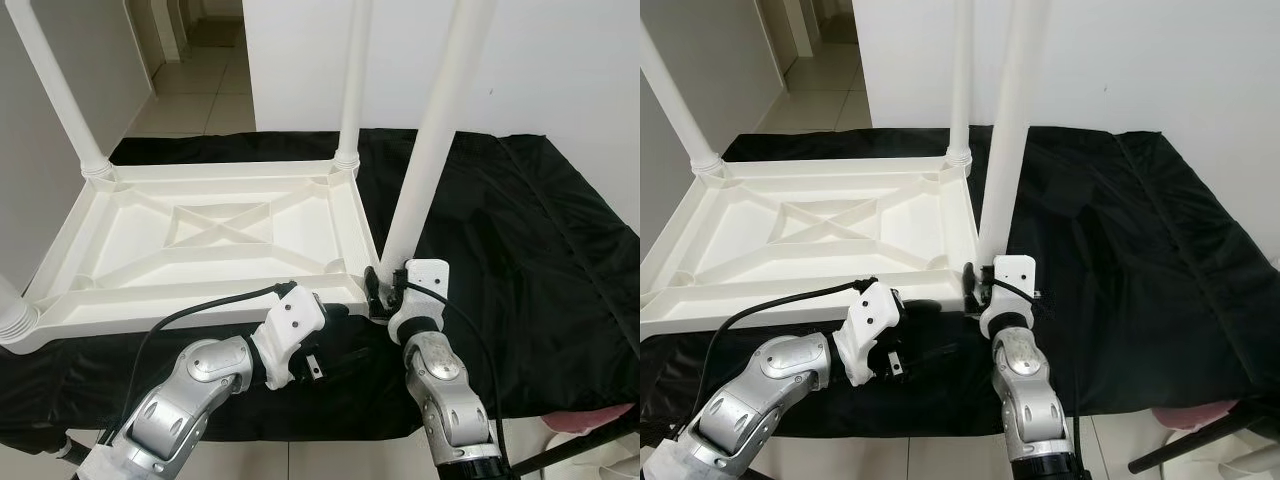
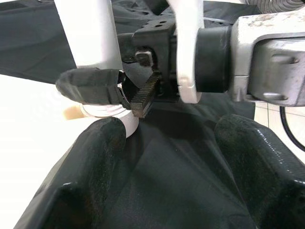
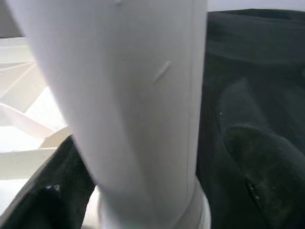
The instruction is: Building children table
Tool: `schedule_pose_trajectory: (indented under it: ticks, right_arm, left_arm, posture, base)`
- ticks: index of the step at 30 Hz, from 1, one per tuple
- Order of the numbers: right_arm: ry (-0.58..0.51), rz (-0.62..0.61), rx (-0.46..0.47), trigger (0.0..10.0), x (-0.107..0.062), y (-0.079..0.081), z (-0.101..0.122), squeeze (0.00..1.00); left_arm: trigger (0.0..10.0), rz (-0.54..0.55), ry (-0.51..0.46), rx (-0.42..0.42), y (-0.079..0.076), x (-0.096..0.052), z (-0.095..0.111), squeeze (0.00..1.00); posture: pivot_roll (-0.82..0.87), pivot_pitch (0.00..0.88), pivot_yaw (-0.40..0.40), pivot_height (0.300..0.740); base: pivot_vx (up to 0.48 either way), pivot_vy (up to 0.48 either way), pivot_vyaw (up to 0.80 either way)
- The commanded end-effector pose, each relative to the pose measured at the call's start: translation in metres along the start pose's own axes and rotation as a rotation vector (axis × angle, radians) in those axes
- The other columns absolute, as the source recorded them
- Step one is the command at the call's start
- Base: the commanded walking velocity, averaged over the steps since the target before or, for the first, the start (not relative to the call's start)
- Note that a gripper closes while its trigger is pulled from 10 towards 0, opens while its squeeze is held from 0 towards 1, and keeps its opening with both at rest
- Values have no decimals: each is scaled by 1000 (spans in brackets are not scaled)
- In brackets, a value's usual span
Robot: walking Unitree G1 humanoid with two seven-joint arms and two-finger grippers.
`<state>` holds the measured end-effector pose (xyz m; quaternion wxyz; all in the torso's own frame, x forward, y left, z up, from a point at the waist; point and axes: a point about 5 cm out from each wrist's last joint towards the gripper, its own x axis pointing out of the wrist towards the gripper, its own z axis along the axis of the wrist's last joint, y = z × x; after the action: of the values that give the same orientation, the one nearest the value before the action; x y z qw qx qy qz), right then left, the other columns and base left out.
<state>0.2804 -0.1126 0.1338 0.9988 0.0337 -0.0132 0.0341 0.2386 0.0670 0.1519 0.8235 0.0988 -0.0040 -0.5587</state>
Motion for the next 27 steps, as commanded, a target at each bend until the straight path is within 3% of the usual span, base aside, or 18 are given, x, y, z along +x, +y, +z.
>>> schedule_pose_trajectory:
  ticks: [1,6,7,9,10,11,17,20,21,22,27]
  right_arm:
    - [-3,34,19,10000,-2,1,1,1000]
    - [-19,90,4,10000,-2,-7,3,1000]
    - [-25,143,-16,10000,-2,-11,4,800]
    - [-25,143,-16,10000,-2,-11,4,800]
    - [-23,214,-33,10000,0,-16,4,0]
    - [-20,293,-69,10000,3,-22,4,0]
    - [3,458,-115,10000,16,-37,6,0]
    - [4,517,-143,10000,21,-38,7,0]
    - [14,629,-187,10000,27,-37,9,0]
    - [22,663,-196,10000,29,-37,9,0]
    - [45,741,-213,10000,34,-34,7,0]
  left_arm:
    - [10000,-25,14,14,-2,-1,-2,0]
    - [10000,-23,14,14,-2,-1,-2,0]
    - [10000,-23,14,13,-2,-1,-2,0]
    - [10000,-23,14,13,-2,-1,-2,0]
    - [10000,-24,14,14,-2,-1,-2,0]
    - [10000,-24,15,16,-1,-1,-2,0]
    - [10000,-23,17,22,2,-2,-1,0]
    - [10000,-23,16,24,2,-2,-1,0]
    - [10000,-23,15,27,3,-1,-1,0]
    - [10000,-23,14,28,3,0,-1,0]
    - [10000,-21,13,32,4,0,0,0]
  posture:
    - [-58,37,33,740]
    - [-60,37,36,740]
    - [-62,38,36,740]
    - [-62,38,36,740]
    - [-65,36,38,740]
    - [-64,35,37,740]
    - [-62,30,39,740]
    - [-63,26,40,740]
    - [-59,23,38,740]
    - [-58,20,37,740]
    - [-54,18,36,740]
  base:
    - [0,0,0]
    - [0,0,0]
    - [0,0,0]
    - [0,0,0]
    - [0,0,0]
    - [0,0,0]
    - [0,0,0]
    - [0,0,0]
    - [0,0,0]
    - [0,0,0]
    - [0,0,0]
